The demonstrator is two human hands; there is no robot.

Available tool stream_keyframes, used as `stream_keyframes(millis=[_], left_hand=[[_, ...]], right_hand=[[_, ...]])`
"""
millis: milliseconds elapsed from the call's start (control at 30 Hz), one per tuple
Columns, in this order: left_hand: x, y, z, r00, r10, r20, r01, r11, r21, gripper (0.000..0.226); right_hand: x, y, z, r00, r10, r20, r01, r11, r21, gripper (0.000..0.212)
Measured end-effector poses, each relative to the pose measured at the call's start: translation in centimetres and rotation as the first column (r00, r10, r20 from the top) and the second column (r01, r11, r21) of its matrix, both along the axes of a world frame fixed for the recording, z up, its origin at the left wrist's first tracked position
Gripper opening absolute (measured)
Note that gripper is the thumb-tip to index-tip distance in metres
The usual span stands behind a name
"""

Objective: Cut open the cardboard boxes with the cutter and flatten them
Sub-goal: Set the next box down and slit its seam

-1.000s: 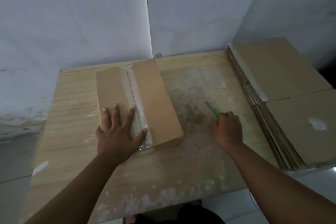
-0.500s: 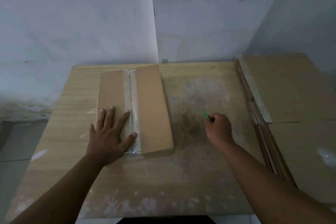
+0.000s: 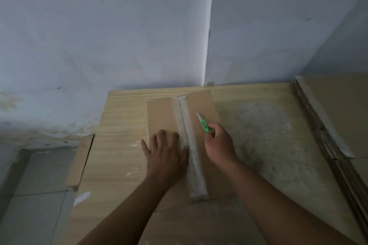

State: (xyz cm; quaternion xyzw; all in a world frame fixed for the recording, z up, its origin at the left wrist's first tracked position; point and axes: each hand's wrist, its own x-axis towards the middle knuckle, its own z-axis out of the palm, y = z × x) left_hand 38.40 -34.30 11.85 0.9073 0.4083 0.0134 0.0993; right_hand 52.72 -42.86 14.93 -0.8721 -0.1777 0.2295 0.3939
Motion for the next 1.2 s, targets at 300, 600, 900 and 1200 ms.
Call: stream_keyframes(millis=[300, 600, 900, 1200], left_hand=[[6.9, 13.2, -0.1, 0.963, -0.245, 0.114, 0.250, 0.968, -0.031, 0.050], [7.7, 16.3, -1.2, 0.920, -0.141, 0.365, 0.192, 0.976, -0.107, 0.031], [8.1, 16.3, -1.3, 0.895, -0.078, 0.440, 0.140, 0.984, -0.110, 0.026], [8.5, 16.5, -0.7, 0.900, 0.022, 0.436, 0.077, 0.975, -0.209, 0.022]], right_hand=[[-1.7, 3.1, 0.1, 0.968, 0.119, 0.220, -0.107, 0.992, -0.063, 0.051], [0.7, 11.8, 1.6, 0.898, 0.314, 0.308, -0.259, 0.944, -0.206, 0.052], [1.5, 14.4, 1.6, 0.884, 0.380, 0.272, -0.240, 0.869, -0.432, 0.043], [-0.1, 13.3, 3.3, 0.853, 0.448, 0.267, -0.259, 0.809, -0.527, 0.050]])
